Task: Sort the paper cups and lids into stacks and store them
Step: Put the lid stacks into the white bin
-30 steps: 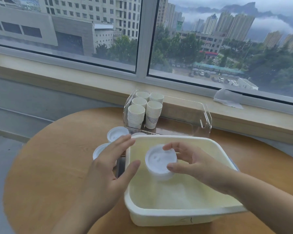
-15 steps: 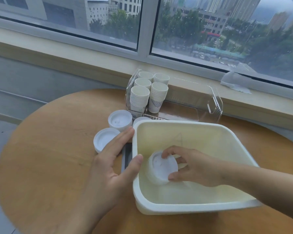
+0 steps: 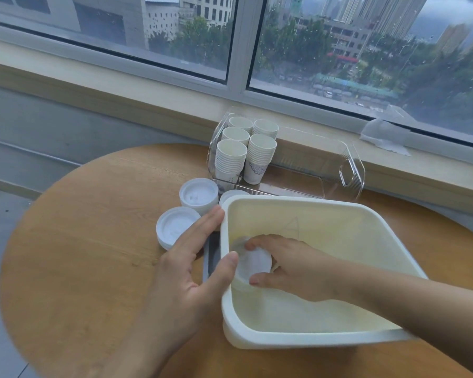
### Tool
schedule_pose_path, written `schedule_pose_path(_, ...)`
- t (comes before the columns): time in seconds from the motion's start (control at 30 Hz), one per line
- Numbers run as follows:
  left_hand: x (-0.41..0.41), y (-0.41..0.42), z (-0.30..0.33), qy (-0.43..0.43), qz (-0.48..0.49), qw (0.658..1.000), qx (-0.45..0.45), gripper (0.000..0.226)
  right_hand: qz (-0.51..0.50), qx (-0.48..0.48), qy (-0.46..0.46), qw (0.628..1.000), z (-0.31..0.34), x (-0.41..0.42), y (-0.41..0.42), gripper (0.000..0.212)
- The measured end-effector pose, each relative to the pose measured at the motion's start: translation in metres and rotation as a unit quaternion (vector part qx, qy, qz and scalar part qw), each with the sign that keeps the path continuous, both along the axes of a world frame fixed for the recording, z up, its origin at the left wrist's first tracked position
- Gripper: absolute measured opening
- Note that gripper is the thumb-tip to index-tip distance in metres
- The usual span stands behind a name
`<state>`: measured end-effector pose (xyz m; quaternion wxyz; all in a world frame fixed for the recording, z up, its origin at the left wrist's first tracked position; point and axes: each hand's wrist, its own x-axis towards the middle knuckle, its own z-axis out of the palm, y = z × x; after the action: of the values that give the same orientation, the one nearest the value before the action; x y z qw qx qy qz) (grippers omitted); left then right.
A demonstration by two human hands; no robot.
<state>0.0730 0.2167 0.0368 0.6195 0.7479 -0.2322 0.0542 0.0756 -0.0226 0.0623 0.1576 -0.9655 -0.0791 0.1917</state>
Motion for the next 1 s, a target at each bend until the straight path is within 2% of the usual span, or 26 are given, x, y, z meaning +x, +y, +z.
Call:
schedule_pose_path(0.13,0.0,0.0,0.001,-0.009,-0.003,1.0,0.008,0.063,0.022,-0.024,-0.018,0.999,0.008,0.0,0.0,0.063)
schedule_pose_path(0.23,0.001,0.0,0.003,-0.027,-0.002,0.999,0.022,0.058,0.085,-0.126,-0.063,0.986,0.02,0.0,0.001,0.064)
schedule_pose_path(0.3,0.002,0.003,0.002,-0.051,0.02,0.998,0.033,0.054,0.103,-0.151,-0.114,0.977,0.032,-0.001,0.0,0.065)
schedule_pose_path(0.4,0.011,0.015,-0.005,-0.054,0.089,0.994,0.03,0.051,0.072,-0.058,-0.252,0.963,0.049,-0.001,-0.002,0.052)
schedule_pose_path(0.5,0.033,0.03,-0.02,-0.05,0.159,0.984,0.061,0.057,0.043,0.028,-0.385,0.922,0.054,0.005,-0.009,0.031)
schedule_pose_path(0.57,0.049,0.035,-0.032,-0.044,0.178,0.977,0.112,0.071,0.03,0.055,-0.388,0.92,0.058,0.012,-0.01,0.03)
schedule_pose_path(0.73,0.074,0.033,-0.06,0.037,0.146,0.973,0.178,0.106,0.059,0.066,-0.288,0.953,0.054,0.024,0.005,0.035)
schedule_pose_path(0.87,0.082,0.027,-0.071,0.024,0.151,0.964,0.219,0.109,0.083,0.05,-0.265,0.96,0.048,0.028,0.018,0.038)
schedule_pose_path(1.0,0.085,0.024,-0.073,0.003,0.166,0.963,0.212,0.101,0.069,0.069,-0.263,0.96,0.049,0.031,0.021,0.037)
